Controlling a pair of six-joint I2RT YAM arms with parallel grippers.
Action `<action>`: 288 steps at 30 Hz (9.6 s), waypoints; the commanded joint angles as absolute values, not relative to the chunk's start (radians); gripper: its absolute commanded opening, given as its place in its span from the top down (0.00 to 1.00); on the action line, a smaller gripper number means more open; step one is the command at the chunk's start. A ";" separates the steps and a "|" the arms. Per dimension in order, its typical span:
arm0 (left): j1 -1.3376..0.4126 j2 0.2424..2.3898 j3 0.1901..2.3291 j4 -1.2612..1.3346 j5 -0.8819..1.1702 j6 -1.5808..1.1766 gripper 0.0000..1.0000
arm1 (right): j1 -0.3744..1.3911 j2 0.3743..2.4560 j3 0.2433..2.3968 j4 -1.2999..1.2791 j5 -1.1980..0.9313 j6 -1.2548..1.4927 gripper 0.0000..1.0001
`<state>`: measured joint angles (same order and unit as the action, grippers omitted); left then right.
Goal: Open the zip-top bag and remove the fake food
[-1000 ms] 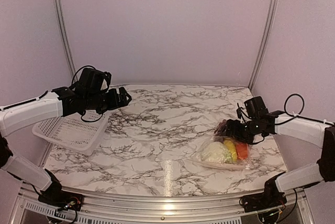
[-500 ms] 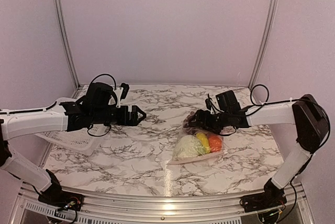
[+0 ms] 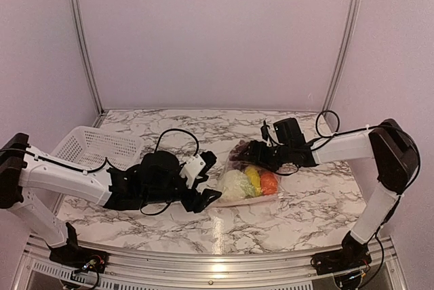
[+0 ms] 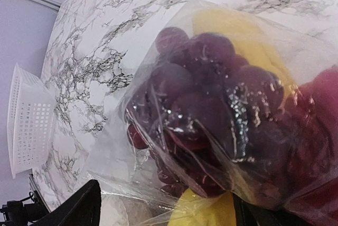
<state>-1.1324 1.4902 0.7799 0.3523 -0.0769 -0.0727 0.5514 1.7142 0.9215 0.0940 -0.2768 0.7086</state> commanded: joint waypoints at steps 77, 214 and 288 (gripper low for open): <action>-0.944 1.497 1.160 0.112 0.125 0.278 1.00 | 0.491 1.002 0.877 0.008 -0.513 0.005 0.09; -1.441 2.091 1.408 0.055 -0.712 0.456 1.00 | 0.317 1.273 0.515 0.126 -0.740 0.434 0.65; -1.039 1.456 1.322 -0.018 0.260 0.363 0.49 | 0.791 1.182 0.979 0.033 -0.577 -0.110 1.00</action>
